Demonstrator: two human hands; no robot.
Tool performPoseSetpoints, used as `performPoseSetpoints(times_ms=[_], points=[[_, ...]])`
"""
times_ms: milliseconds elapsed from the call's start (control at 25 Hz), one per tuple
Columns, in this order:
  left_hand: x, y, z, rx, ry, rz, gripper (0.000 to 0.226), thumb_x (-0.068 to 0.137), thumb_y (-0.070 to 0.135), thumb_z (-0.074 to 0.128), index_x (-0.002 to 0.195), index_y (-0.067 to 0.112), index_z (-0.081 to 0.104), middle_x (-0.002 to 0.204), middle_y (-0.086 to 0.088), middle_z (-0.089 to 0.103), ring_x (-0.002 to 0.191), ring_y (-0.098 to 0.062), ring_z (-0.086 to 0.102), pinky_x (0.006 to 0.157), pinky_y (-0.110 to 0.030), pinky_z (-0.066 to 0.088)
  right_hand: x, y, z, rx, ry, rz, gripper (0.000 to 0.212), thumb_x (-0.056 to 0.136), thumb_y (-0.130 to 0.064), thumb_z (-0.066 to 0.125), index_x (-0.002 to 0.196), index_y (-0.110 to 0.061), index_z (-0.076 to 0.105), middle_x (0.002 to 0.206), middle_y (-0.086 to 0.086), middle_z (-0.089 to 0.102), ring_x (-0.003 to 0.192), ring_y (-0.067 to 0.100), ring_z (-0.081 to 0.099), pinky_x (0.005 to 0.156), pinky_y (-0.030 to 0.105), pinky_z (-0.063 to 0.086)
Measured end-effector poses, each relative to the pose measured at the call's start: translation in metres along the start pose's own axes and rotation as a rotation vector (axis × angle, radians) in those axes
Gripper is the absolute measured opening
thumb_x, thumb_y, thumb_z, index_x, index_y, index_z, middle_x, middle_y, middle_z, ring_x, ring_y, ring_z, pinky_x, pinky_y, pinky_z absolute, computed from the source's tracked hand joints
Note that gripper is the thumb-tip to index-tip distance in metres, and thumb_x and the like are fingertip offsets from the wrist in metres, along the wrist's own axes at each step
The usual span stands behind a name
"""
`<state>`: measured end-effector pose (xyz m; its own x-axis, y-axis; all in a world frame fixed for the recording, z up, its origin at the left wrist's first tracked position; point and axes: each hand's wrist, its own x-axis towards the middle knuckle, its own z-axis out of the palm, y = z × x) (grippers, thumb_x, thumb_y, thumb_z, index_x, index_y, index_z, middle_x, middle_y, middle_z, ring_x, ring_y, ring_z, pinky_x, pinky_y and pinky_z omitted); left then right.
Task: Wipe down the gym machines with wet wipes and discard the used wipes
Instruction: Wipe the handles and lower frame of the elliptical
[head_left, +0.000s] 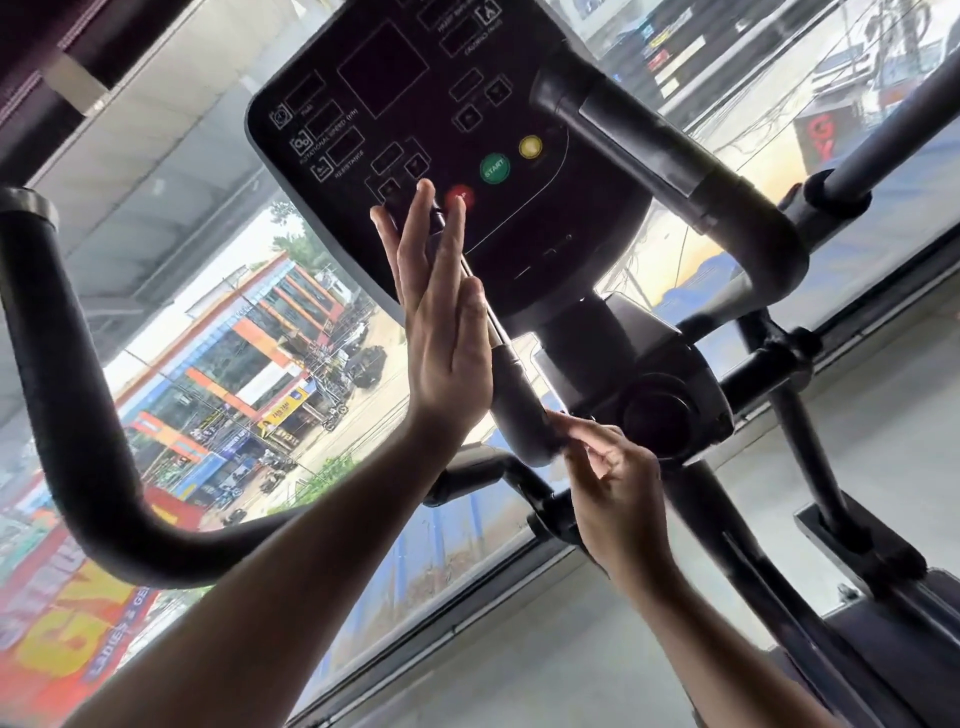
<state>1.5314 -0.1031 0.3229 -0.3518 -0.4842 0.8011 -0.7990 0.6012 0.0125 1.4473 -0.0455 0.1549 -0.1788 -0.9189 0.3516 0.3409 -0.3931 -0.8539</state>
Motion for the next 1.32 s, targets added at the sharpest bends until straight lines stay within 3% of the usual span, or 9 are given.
performPoseSetpoints(times_ms=[160,360,560,680,880,1000,1080,1240,1320], points=[[0.000,0.003,-0.001,0.005,0.008,-0.001,0.052,0.097,-0.003,0.034,0.147,-0.017,0.040,0.162,-0.033,0.026,0.156,-0.024,0.012,0.123,-0.069,-0.001,0.014,-0.012,-0.005,-0.035,-0.072,-0.027,0.031,0.095,-0.010,0.055,0.111,-0.023,0.078,0.099,-0.015,0.074,0.098,0.013,0.072,0.086,0.040,0.059],[-0.005,0.002,0.003,-0.010,0.006,-0.015,0.052,0.097,-0.004,0.036,0.147,-0.017,0.041,0.161,-0.036,0.025,0.156,-0.037,0.011,0.123,-0.070,-0.001,-0.015,0.016,0.003,-0.055,0.078,-0.122,0.026,0.104,-0.017,0.056,0.123,-0.026,0.071,0.113,-0.020,0.071,0.105,0.010,0.071,0.088,0.027,0.057],[-0.004,0.003,0.001,-0.040,-0.022,-0.027,0.052,0.098,-0.002,0.034,0.147,-0.017,0.040,0.161,-0.038,0.023,0.154,-0.055,0.010,0.120,-0.073,0.004,0.033,0.049,0.011,-0.369,-0.129,0.050,0.030,0.098,-0.006,0.058,0.117,-0.021,0.076,0.111,-0.007,0.077,0.107,0.014,0.070,0.095,0.022,0.051],[-0.004,0.001,0.001,-0.064,-0.029,-0.016,0.052,0.099,-0.001,0.033,0.148,-0.017,0.039,0.160,-0.039,0.023,0.154,-0.054,0.012,0.119,-0.075,0.010,0.031,0.039,0.008,-0.291,-0.102,0.076,0.028,0.099,-0.008,0.057,0.111,-0.022,0.078,0.106,-0.012,0.077,0.105,0.009,0.069,0.092,0.027,0.054],[-0.004,0.001,0.002,-0.067,-0.020,-0.021,0.052,0.098,-0.002,0.034,0.147,-0.017,0.040,0.160,-0.038,0.024,0.152,-0.055,0.016,0.120,-0.074,0.007,0.005,0.033,0.006,-0.188,-0.003,-0.015,0.028,0.104,-0.025,0.051,0.122,-0.026,0.074,0.106,-0.029,0.070,0.100,0.003,0.069,0.085,0.016,0.052],[-0.004,0.001,0.002,-0.087,-0.016,-0.017,0.052,0.098,-0.002,0.034,0.147,-0.018,0.040,0.160,-0.038,0.024,0.153,-0.055,0.016,0.120,-0.075,0.008,0.027,0.062,0.014,-0.397,-0.109,0.101,0.034,0.103,-0.012,0.052,0.129,-0.025,0.070,0.113,-0.007,0.075,0.107,0.015,0.068,0.094,0.023,0.048],[-0.004,0.000,0.002,-0.093,-0.018,-0.021,0.052,0.098,-0.001,0.033,0.147,-0.017,0.040,0.160,-0.038,0.024,0.153,-0.054,0.016,0.119,-0.076,0.011,0.038,0.071,0.017,-0.484,-0.224,0.182,0.045,0.098,0.002,0.050,0.136,-0.018,0.065,0.126,0.006,0.071,0.120,0.020,0.063,0.100,0.015,0.038],[-0.004,0.001,0.001,-0.080,-0.018,-0.027,0.053,0.099,0.001,0.033,0.149,-0.015,0.039,0.162,-0.035,0.024,0.154,-0.051,0.016,0.119,-0.075,0.013,0.051,0.085,0.023,-0.512,-0.424,0.307,0.057,0.090,0.013,0.042,0.140,-0.010,0.057,0.139,0.011,0.062,0.130,0.025,0.055,0.085,0.010,0.031],[-0.004,0.002,0.001,-0.073,-0.013,-0.032,0.053,0.099,0.000,0.034,0.149,-0.014,0.039,0.162,-0.034,0.024,0.156,-0.044,0.015,0.120,-0.074,0.010,0.053,0.087,0.028,-0.482,-0.474,0.313,0.062,0.095,0.009,0.040,0.152,-0.015,0.042,0.158,0.008,0.044,0.145,0.019,0.040,0.104,0.012,0.027]])
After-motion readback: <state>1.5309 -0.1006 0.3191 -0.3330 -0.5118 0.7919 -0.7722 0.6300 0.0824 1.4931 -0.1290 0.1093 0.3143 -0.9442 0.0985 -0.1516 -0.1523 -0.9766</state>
